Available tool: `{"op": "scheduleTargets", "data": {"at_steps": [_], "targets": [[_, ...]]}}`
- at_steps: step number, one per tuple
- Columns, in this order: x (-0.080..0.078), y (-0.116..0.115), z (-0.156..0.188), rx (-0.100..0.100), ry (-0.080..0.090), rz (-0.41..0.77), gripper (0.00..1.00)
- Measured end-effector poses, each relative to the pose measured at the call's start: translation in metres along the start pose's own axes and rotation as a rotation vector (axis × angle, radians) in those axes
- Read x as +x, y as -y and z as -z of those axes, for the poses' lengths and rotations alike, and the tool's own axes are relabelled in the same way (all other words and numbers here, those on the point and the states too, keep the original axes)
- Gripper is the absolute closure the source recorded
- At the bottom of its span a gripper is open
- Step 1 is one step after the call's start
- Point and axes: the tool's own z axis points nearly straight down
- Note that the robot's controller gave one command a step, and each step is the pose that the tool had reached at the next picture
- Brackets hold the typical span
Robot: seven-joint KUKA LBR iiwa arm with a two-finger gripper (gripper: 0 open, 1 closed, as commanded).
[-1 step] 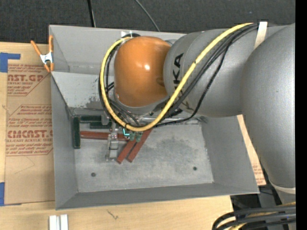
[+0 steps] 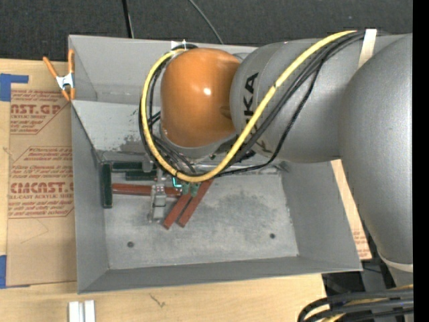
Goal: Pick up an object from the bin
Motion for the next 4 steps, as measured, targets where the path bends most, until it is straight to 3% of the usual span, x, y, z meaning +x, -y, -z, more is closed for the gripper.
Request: {"op": "scheduleTargets", "data": {"at_steps": [1,2,3,4], "targets": [[-0.031,0.015,-0.041,-0.004,0.01,-0.011,0.0],[-0.038,0.021,-0.057,-0.002,0.01,-0.018,0.0],[-0.031,0.034,-0.053,0.003,-0.015,0.052,0.0],[-0.041,0.046,-0.071,-0.002,0.013,0.062,0.0]]}}
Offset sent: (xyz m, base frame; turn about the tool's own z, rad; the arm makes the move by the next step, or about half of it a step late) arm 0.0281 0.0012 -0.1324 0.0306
